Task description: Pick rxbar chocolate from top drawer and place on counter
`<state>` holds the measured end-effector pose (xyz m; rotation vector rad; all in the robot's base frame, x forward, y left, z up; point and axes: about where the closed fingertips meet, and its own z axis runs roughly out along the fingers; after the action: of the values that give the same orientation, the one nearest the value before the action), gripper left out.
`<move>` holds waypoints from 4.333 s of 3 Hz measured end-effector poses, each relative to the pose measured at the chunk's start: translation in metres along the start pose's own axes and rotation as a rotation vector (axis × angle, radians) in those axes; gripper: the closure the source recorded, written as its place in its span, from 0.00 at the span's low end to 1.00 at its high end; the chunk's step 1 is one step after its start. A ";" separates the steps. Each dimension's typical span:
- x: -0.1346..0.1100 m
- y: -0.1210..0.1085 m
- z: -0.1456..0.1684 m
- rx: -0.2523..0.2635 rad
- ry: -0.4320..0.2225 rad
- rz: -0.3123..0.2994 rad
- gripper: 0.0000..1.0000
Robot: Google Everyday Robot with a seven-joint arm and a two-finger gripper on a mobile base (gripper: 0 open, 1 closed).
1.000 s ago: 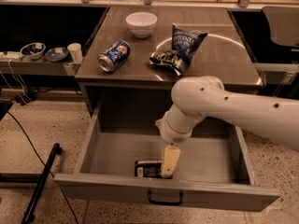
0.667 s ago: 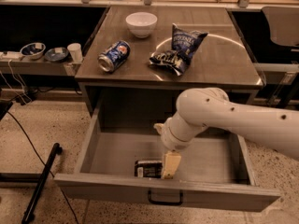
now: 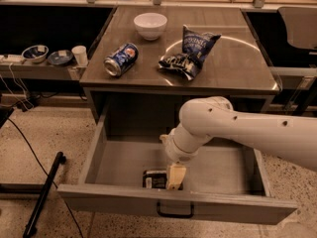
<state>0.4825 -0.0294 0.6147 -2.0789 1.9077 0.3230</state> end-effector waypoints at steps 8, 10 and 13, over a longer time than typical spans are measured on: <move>-0.022 -0.001 -0.023 0.165 -0.328 0.001 1.00; 0.039 -0.022 -0.167 0.295 -0.370 0.060 1.00; 0.124 -0.123 -0.305 0.358 -0.239 0.489 1.00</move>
Offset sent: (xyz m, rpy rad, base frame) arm -0.0006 0.0019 -0.0448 0.0313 0.0301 -0.0344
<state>0.6051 -0.2473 0.8617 -1.2781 2.1156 0.2907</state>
